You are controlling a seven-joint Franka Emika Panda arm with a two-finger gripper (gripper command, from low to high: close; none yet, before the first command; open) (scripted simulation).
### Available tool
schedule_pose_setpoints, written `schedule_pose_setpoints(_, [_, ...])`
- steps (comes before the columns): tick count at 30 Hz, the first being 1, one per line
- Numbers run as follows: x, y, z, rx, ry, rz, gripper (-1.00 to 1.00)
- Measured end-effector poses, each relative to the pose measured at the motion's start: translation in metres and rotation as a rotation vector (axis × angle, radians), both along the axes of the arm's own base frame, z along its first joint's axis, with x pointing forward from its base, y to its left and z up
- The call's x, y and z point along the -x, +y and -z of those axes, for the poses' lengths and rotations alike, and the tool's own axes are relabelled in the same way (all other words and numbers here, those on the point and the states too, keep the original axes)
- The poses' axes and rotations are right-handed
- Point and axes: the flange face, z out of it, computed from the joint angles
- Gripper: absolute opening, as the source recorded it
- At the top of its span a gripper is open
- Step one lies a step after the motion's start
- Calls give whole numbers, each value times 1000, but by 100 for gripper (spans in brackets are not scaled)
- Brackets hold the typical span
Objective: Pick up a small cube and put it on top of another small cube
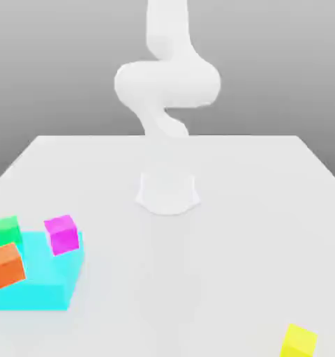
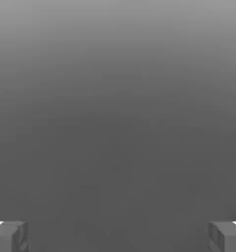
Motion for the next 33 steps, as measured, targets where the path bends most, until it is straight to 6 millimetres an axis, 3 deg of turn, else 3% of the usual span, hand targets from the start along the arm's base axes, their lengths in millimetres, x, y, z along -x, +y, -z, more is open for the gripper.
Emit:
schedule_pose_setpoints(8, [-87, 51, 110, 98, 191, -238, 0])
schedule_pose_setpoints(15, [-130, 104, 224, 187, 348, -449, 0])
schedule_pose_setpoints(21, [-139, 155, 330, 267, 476, -646, 0])
schedule_pose_setpoints(29, [-119, 197, 476, 370, 645, -886, 0])
schedule_pose_setpoints(33, [-116, 202, 536, 381, 663, -913, 0])
